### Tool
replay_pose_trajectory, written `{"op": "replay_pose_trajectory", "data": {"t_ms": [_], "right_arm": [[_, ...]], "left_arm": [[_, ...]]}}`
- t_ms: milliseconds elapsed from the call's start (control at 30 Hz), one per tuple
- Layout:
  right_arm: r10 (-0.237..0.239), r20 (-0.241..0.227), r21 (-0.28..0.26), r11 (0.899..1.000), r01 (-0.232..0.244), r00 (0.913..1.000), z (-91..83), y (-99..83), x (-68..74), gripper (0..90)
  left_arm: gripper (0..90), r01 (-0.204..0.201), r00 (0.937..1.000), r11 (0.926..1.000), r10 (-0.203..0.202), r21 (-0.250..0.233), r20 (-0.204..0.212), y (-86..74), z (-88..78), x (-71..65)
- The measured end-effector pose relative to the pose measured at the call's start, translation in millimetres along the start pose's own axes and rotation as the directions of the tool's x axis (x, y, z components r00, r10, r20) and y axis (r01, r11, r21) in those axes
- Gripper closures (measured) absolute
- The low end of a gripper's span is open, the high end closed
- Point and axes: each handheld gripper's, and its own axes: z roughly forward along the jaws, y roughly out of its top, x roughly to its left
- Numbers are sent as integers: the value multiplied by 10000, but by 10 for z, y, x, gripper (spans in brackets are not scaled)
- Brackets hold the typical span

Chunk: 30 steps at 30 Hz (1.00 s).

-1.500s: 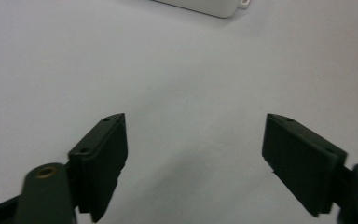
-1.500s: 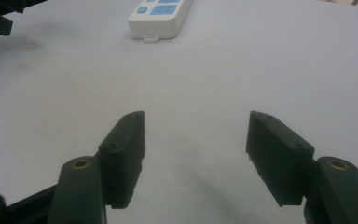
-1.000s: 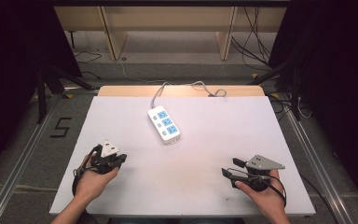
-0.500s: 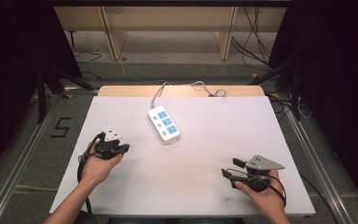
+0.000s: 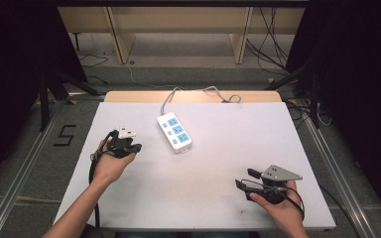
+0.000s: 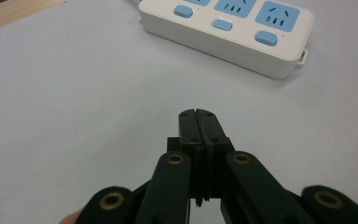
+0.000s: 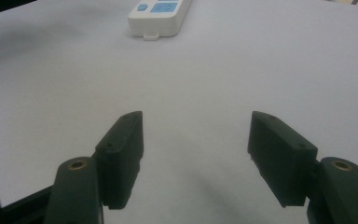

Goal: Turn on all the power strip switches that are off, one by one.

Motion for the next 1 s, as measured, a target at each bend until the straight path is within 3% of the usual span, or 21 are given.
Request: {"op": "replay_pose_trajectory", "data": {"t_ms": [467, 1000], "right_arm": [[45, -51, 30, 10000, -45, 10000, 9, -4, 9, 367], [0, -53, 52, 10000, 0, 10000, 12, -2, 15, 366]], "left_arm": [[897, -276, 9996, 9992, 277, 285, -33, 182, 146, -3], [897, -467, 9989, 9987, 467, 207, 5, 426, 261, -47]]}}
